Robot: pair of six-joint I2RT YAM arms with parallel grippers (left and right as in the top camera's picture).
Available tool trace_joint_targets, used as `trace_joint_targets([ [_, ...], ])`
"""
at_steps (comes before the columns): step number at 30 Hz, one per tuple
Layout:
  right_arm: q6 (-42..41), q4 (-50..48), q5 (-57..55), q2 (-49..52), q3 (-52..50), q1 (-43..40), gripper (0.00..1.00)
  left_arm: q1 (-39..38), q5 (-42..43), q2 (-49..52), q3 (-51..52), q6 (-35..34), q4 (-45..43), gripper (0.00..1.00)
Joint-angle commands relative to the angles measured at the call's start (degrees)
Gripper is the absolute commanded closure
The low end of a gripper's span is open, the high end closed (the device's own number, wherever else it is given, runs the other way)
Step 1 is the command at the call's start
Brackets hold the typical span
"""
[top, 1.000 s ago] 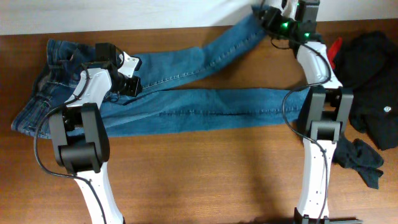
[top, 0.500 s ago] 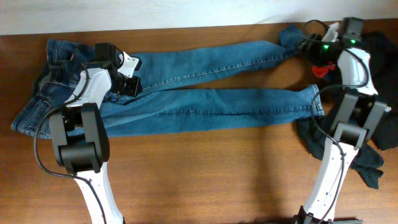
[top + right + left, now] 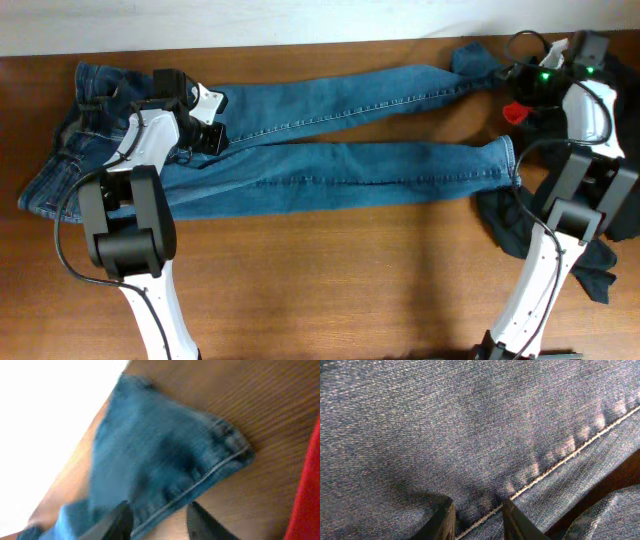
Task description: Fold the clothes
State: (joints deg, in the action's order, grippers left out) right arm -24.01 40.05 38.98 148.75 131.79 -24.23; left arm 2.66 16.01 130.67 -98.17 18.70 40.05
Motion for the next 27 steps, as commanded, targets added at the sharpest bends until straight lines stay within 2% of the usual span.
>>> trace_joint_targets([
  [1,6.4,4.2,8.0,-8.0,1.7,-0.9,0.55,0.2,-1.0,2.4,-1.1,0.0,4.8,0.66],
  [5,14.9,16.0,5.7,-15.2,1.7,0.8,0.54,0.2,-1.0,-2.2,-6.5,0.0,10.4,0.61],
  [10,17.7,31.6,-10.9,-22.0,1.7,4.8,0.5,0.2,-2.2,-8.8,-8.1,-0.7,16.6,0.59],
  [14,20.9,38.9,-19.3,-23.7,1.7,8.3,0.48,1.0,-13.4,-11.7,-8.1,-7.9,22.7,0.58],
  [16,22.6,42.4,-19.4,-23.8,1.7,10.0,0.49,2.9,-13.9,-12.1,-8.1,-12.1,24.7,0.57],
  [19,25.8,46.9,-19.6,-23.8,1.7,13.7,0.49,7.4,-13.9,-12.1,-7.4,-18.3,24.2,0.51],
  [22,26.6,49.8,-20.6,-23.8,1.7,17.8,0.48,10.9,-13.9,-11.8,-6.4,-18.1,22.2,0.47],
  [25,27.0,51.7,-22.7,-23.8,1.5,22.6,0.47,13.6,-13.9,-10.9,-5.0,-17.8,21.5,0.48],
  [27,26.3,52.8,-25.2,-23.6,1.4,27.8,0.46,14.3,-13.4,-9.7,-3.3,-14.6,20.5,0.49],
])
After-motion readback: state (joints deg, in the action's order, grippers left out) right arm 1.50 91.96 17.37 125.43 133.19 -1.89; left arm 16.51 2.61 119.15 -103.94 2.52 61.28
